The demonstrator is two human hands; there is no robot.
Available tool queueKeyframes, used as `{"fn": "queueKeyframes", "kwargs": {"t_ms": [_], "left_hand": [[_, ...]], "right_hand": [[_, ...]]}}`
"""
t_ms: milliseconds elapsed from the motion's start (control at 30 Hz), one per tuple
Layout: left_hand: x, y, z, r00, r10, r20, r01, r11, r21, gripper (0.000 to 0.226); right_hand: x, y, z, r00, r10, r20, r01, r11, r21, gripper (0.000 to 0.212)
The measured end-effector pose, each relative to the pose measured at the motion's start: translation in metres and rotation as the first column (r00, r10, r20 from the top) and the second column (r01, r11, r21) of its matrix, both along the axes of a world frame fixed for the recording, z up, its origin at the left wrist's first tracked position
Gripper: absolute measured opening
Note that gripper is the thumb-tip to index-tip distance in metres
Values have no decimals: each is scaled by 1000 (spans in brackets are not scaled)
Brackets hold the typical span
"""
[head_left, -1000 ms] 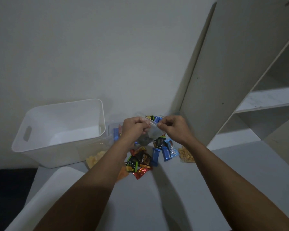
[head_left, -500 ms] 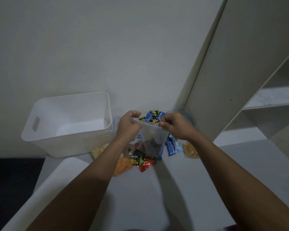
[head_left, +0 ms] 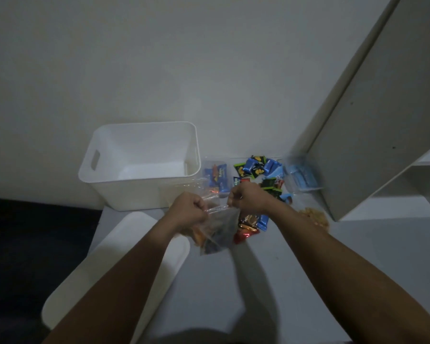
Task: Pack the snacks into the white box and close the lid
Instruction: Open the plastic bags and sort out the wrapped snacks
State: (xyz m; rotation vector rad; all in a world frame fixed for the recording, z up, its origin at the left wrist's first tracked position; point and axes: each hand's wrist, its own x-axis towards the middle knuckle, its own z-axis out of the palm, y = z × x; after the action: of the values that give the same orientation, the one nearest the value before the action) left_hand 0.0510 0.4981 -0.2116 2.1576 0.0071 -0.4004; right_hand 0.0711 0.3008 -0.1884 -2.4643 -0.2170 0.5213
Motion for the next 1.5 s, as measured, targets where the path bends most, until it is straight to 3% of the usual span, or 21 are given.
{"fn": "queueKeyframes", "kwargs": {"t_ms": [133,300,467,633,800,933,1100,1233,1367,1500], "left_hand": [[-3,7,-11,1000,15,20,-17,994,110,13],[-3,1,-14,991,16,134,-35,989,140,36],[-3,-21,-9,942,26,335,-73,989,131,41],[3,-63,0,923,-44,381,-18,988,157,38],[12,-131,-6,967,-89,239,58,989,133,29],[15,-190,-15,973,-190,132,169,973,154,22],[12,-251,-36,975,-204,-84,210,974,81,18],[10,-281,-57,955,-193,-225,212,975,61,19],[16,-298,-90,929,-172,-328,205,976,70,54],[10,-309,-79,910,-163,-382,167,986,-23,29]], "right_hand": [[1,17,-11,999,-24,36,23,1000,21,7],[3,15,-6,992,-78,97,72,996,61,17],[7,-16,-7,985,-134,109,133,991,16,20],[11,-70,-20,968,-240,76,244,968,-49,20],[5,-144,-43,938,-346,12,341,918,-204,16],[-1,-202,-61,904,-428,-20,406,871,-276,30],[-8,-254,-87,837,-545,-40,512,808,-292,55],[-8,-269,-99,808,-582,-92,549,800,-241,49],[-7,-272,-109,810,-567,-149,525,815,-245,36],[-7,-275,-116,796,-574,-191,539,816,-209,31]]}}
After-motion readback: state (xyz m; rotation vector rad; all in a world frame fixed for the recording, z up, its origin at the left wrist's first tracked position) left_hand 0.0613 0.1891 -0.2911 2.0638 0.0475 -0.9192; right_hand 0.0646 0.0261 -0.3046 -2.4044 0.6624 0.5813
